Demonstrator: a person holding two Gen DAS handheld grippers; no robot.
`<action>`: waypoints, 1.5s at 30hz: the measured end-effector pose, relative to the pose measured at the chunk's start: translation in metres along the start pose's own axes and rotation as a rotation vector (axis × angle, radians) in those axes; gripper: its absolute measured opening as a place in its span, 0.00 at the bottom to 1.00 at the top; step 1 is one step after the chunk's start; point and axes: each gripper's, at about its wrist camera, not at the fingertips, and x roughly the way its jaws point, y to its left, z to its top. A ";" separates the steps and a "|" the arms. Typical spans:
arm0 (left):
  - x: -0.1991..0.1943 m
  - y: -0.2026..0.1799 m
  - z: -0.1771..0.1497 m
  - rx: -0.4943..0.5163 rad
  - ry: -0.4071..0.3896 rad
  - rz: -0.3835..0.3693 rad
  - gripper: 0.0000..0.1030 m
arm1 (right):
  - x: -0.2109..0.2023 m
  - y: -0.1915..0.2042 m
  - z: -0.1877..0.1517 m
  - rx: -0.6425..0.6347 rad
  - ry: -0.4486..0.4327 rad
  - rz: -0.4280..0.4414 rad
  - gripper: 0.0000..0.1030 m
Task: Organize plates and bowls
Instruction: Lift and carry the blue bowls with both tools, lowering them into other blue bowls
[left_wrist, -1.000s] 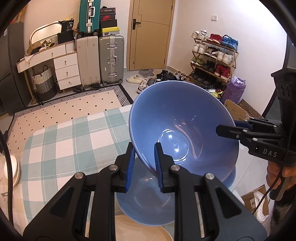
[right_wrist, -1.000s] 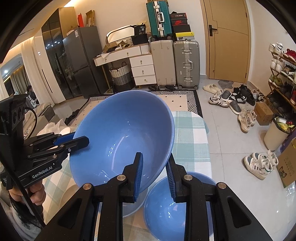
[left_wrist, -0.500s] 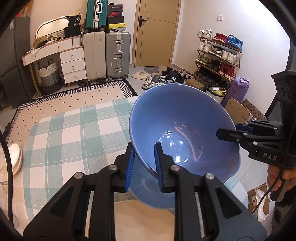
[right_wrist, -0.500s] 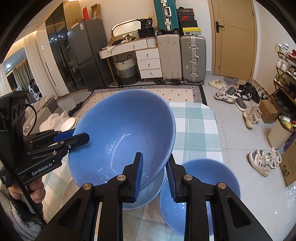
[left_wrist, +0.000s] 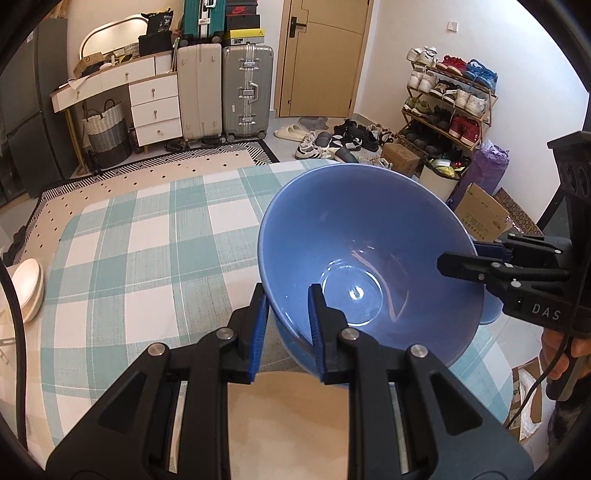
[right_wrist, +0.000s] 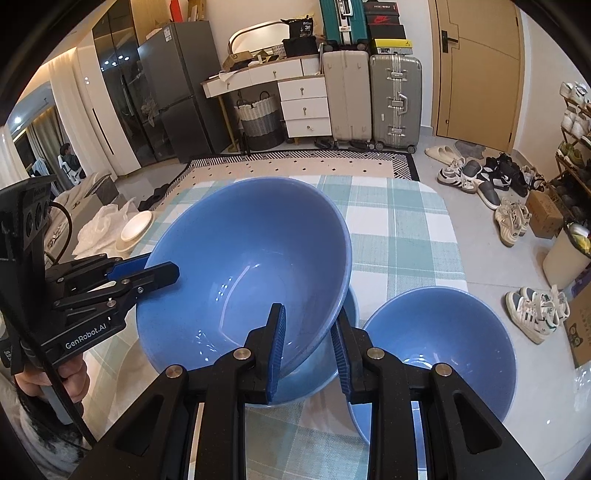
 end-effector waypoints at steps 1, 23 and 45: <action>0.005 0.002 -0.001 -0.001 0.003 0.001 0.17 | 0.003 0.000 -0.001 -0.001 0.004 -0.002 0.25; 0.070 0.001 -0.024 0.044 0.053 0.068 0.17 | 0.050 -0.004 -0.025 -0.046 0.078 -0.086 0.26; 0.094 0.007 -0.029 0.036 0.083 0.054 0.18 | 0.056 -0.004 -0.028 -0.095 0.091 -0.126 0.27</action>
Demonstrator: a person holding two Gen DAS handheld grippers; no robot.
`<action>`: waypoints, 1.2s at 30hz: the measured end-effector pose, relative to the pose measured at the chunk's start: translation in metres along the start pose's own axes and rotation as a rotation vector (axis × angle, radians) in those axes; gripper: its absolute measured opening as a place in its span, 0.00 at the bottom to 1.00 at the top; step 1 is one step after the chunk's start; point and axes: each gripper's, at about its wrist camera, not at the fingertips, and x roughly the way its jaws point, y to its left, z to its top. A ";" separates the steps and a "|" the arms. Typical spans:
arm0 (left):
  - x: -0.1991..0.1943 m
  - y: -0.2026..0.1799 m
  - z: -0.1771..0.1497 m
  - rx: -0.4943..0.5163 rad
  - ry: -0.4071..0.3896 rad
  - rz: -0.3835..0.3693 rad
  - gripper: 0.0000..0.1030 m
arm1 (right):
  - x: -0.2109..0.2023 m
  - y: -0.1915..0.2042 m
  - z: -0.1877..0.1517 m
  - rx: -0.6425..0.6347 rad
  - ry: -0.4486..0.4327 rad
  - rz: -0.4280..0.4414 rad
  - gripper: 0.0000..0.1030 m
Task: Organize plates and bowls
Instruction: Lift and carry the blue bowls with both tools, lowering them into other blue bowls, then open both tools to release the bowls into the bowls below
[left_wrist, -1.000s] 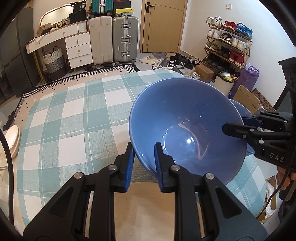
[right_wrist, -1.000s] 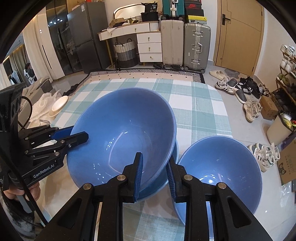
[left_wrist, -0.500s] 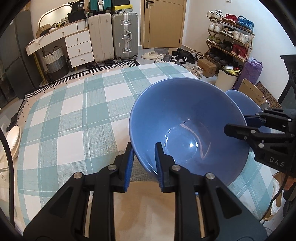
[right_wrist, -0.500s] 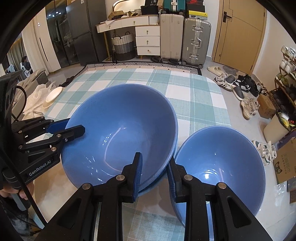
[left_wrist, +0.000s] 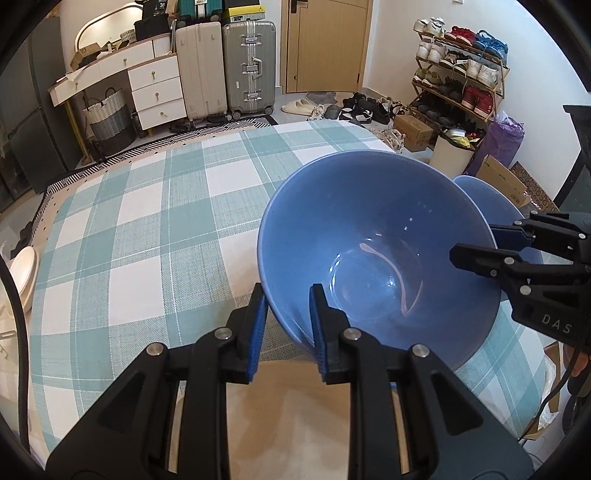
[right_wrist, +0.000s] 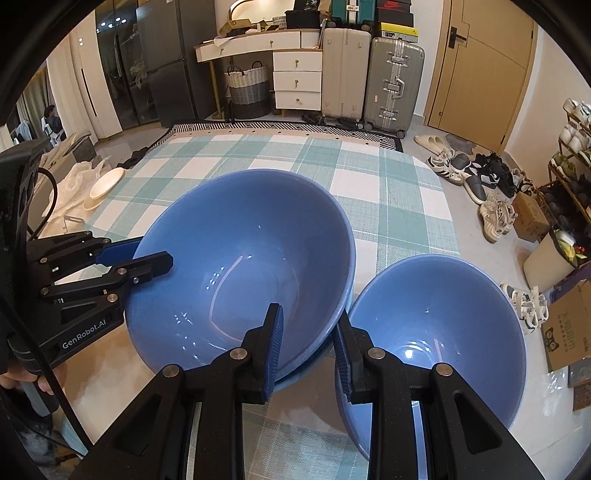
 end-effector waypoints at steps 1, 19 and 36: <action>0.002 0.000 0.001 0.001 0.001 -0.001 0.18 | 0.000 0.000 0.000 -0.002 0.000 -0.003 0.27; 0.002 0.003 -0.002 -0.013 -0.004 -0.001 0.23 | -0.005 -0.002 -0.003 -0.006 -0.016 -0.003 0.46; -0.059 0.020 -0.008 -0.126 -0.081 -0.060 0.75 | -0.076 -0.024 -0.006 0.077 -0.168 0.032 0.94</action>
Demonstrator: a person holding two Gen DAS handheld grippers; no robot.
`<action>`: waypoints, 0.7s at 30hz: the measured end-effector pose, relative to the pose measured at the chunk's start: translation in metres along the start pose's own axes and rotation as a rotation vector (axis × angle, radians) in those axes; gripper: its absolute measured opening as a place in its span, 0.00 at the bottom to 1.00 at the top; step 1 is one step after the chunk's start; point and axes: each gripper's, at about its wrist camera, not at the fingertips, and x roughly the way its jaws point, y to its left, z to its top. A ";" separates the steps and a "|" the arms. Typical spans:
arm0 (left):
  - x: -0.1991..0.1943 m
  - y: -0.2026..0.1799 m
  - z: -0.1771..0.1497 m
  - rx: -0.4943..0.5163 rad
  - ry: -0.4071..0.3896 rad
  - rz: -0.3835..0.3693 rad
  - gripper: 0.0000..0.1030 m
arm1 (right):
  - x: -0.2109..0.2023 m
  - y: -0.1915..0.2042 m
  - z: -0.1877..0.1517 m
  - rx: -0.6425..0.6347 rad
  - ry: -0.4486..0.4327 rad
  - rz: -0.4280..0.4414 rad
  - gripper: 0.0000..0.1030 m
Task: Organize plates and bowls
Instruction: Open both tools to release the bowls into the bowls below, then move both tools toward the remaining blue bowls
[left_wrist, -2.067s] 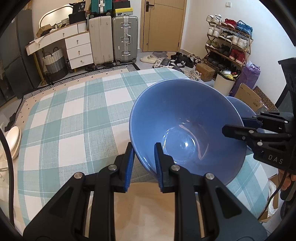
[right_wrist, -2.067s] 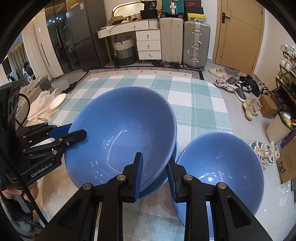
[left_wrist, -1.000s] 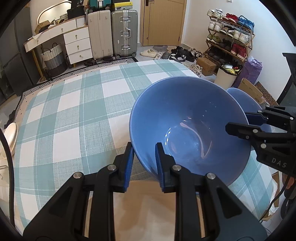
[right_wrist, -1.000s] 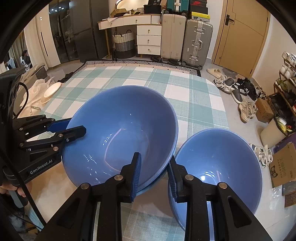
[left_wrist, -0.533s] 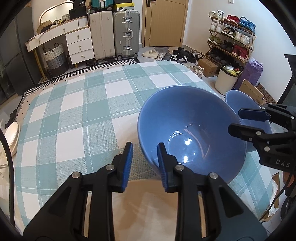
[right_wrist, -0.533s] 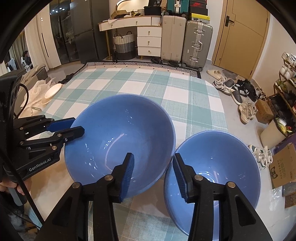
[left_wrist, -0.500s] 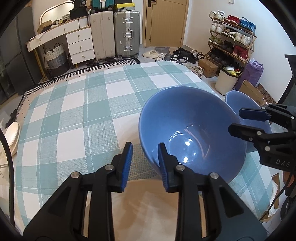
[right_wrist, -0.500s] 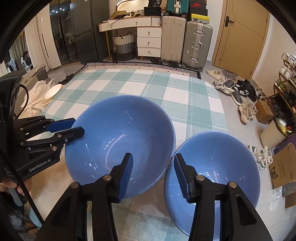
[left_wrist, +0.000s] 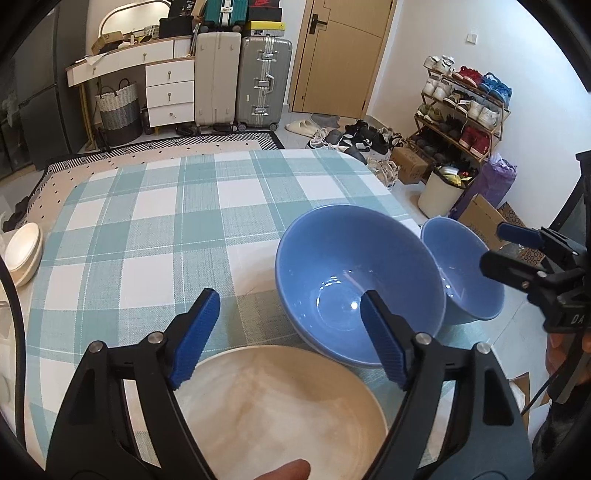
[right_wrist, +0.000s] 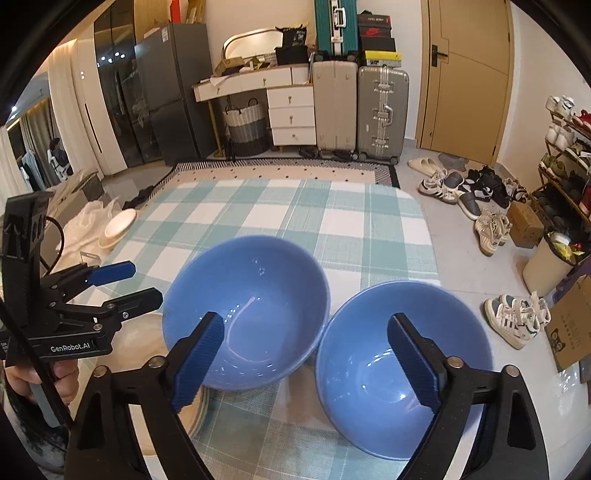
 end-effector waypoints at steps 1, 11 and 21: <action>-0.004 -0.002 0.000 -0.001 -0.003 -0.002 0.75 | -0.007 -0.003 0.000 0.006 -0.013 -0.003 0.95; -0.023 -0.052 -0.011 0.045 -0.003 -0.035 0.85 | -0.064 -0.043 -0.010 0.069 -0.076 -0.040 0.99; -0.014 -0.110 -0.021 0.071 0.020 -0.089 0.98 | -0.081 -0.087 -0.031 0.122 -0.065 -0.082 0.99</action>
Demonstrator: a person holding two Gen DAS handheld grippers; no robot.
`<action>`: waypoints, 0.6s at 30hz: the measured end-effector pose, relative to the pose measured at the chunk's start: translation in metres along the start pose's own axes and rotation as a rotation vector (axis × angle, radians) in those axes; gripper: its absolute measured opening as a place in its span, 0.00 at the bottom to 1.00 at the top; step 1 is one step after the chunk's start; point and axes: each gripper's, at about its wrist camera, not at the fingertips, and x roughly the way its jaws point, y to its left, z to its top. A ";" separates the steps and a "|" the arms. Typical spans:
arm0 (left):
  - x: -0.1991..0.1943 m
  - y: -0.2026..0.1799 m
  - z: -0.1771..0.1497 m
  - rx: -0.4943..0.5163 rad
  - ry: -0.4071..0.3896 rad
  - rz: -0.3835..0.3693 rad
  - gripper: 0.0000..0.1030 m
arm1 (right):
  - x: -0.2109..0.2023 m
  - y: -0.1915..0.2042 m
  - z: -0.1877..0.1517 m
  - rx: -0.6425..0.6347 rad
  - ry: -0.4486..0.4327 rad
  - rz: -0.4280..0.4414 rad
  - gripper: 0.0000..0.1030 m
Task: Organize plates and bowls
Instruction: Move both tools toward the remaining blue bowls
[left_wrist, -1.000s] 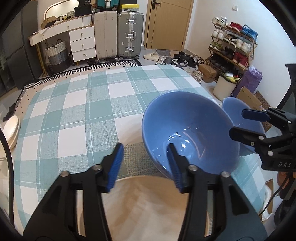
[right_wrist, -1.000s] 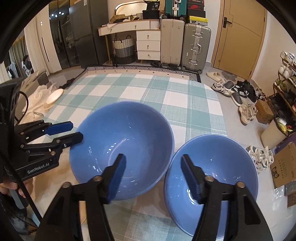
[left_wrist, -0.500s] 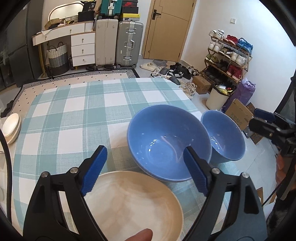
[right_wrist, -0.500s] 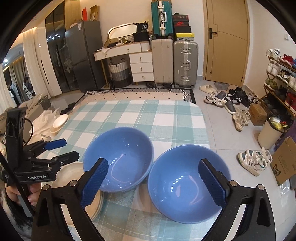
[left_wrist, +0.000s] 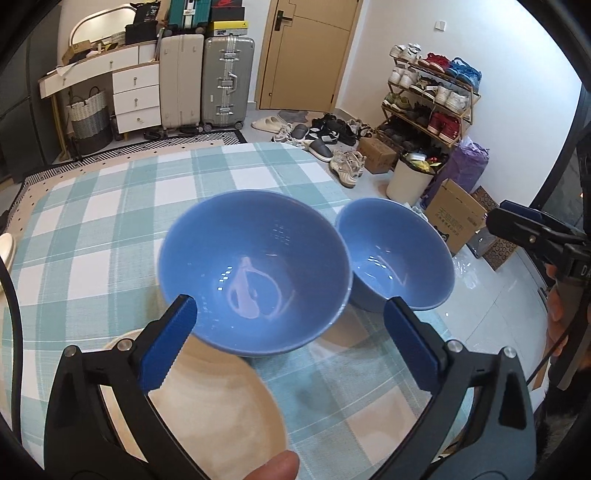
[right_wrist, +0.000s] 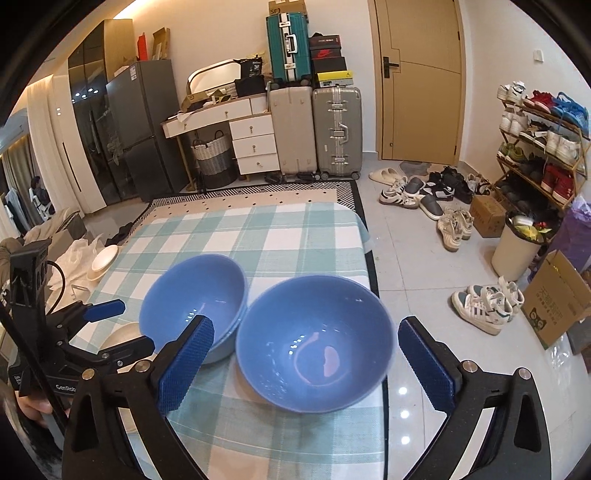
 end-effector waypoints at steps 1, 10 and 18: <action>0.002 -0.005 -0.001 -0.001 0.004 -0.002 0.98 | 0.001 -0.004 -0.002 0.007 0.003 -0.005 0.99; 0.027 -0.039 -0.004 -0.010 0.046 -0.059 0.98 | 0.010 -0.037 -0.015 0.041 0.039 -0.045 0.99; 0.042 -0.071 -0.010 0.032 0.051 -0.129 0.88 | 0.023 -0.051 -0.024 0.054 0.069 -0.069 0.99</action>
